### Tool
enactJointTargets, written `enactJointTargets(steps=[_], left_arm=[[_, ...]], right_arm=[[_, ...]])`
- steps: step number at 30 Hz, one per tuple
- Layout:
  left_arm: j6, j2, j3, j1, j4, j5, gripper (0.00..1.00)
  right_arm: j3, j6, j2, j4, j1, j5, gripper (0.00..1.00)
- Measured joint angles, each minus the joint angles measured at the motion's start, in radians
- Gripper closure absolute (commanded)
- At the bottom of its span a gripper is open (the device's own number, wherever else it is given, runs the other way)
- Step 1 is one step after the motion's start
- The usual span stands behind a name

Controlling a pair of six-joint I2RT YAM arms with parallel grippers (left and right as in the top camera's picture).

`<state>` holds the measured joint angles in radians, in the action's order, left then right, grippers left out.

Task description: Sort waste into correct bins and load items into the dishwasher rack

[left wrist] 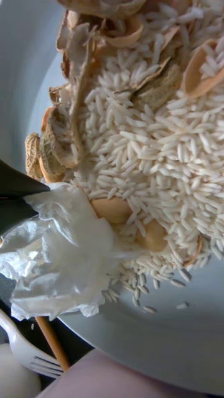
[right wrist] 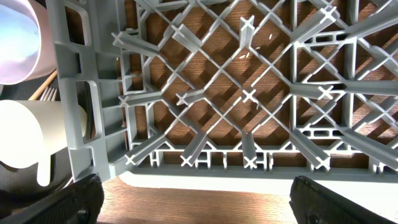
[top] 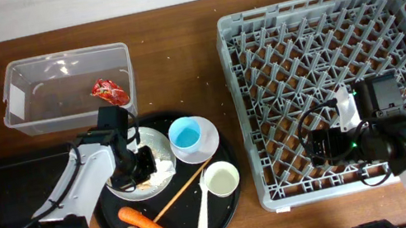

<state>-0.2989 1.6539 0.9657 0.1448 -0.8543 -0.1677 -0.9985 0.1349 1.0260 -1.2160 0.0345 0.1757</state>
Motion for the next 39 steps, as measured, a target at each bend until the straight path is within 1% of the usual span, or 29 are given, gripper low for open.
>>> enactJointTargets(steps=[3, 6, 8, 10, 12, 15, 17, 21, 22, 23, 24, 25, 26, 27, 30, 33, 34, 35, 37, 39], left_arm=[[0.0, -0.001, 0.012, 0.0, -0.075, 0.0, 0.99], [0.008, -0.029, 0.097, 0.0, -0.155, 0.0, 0.99], [0.019, -0.079, 0.185, 0.0, -0.159, 0.007, 1.0], [0.023, -0.124, 0.267, 0.0, -0.136, 0.056, 1.0], [0.026, -0.136, 0.301, 0.0, -0.037, 0.146, 1.0], [0.027, -0.135, 0.304, 0.0, 0.117, 0.25, 0.99], [0.029, -0.127, 0.306, 0.0, 0.267, 0.308, 0.99], [0.03, -0.067, 0.306, 0.0, 0.391, 0.349, 0.99], [0.03, -0.031, 0.307, -0.001, 0.42, 0.354, 0.95], [0.03, 0.002, 0.307, -0.002, 0.425, 0.357, 0.94], [0.031, 0.037, 0.307, -0.005, 0.438, 0.359, 0.67], [0.031, 0.064, 0.307, -0.016, 0.453, 0.36, 0.43], [0.032, 0.074, 0.307, -0.024, 0.455, 0.36, 0.32], [0.034, 0.076, 0.307, -0.03, 0.456, 0.36, 0.27], [0.034, 0.076, 0.307, -0.035, 0.456, 0.358, 0.26], [0.035, 0.075, 0.307, -0.035, 0.446, 0.331, 0.34], [0.037, 0.069, 0.307, -0.035, 0.421, 0.303, 0.36], [0.037, 0.06, 0.307, -0.035, 0.391, 0.274, 0.39], [0.039, 0.02, 0.312, -0.024, 0.28, 0.151, 0.42], [0.038, -0.023, 0.315, 0.006, 0.111, 0.009, 0.43]], right_arm=[[0.0, 0.0, 0.0, 0.0, 0.0, 0.0, 0.02], [0.0, 0.0, 0.0, -0.002, 0.0, 0.0, 0.02], [0.0, 0.0, 0.0, 0.0, 0.0, 0.0, 0.02], [0.0, 0.0, 0.0, -0.001, 0.0, 0.0, 0.02], [0.0, 0.0, 0.0, 0.0, 0.0, 0.0, 0.02], [0.0, 0.0, 0.0, 0.001, 0.0, 0.0, 0.02], [0.0, 0.0, 0.0, 0.0, 0.0, 0.0, 0.02], [0.0, 0.0, 0.0, 0.0, 0.0, 0.0, 0.02], [0.0, 0.0, 0.0, 0.0, 0.0, 0.0, 0.02], [0.0, 0.0, 0.0, 0.0, 0.0, 0.0, 0.02], [0.0, 0.0, 0.0, 0.0, 0.0, 0.0, 0.02], [0.0, 0.001, 0.0, 0.0, 0.0, 0.0, 0.02], [0.0, 0.0, 0.0, 0.0, 0.0, 0.0, 0.02], [0.0, -0.001, 0.0, 0.0, 0.0, 0.0, 0.02], [0.0, 0.0, 0.0, 0.0, 0.0, 0.0, 0.02], [0.0, 0.0, 0.0, 0.0, 0.0, 0.0, 0.02], [0.0, 0.0, 0.0, 0.0, 0.0, 0.0, 0.02], [0.0, 0.0, 0.0, 0.0, 0.0, 0.0, 0.02], [0.0, 0.0, 0.0, -0.002, 0.0, 0.0, 0.02], [0.0, 0.0, 0.0, 0.0, 0.0, 0.0, 0.02]])
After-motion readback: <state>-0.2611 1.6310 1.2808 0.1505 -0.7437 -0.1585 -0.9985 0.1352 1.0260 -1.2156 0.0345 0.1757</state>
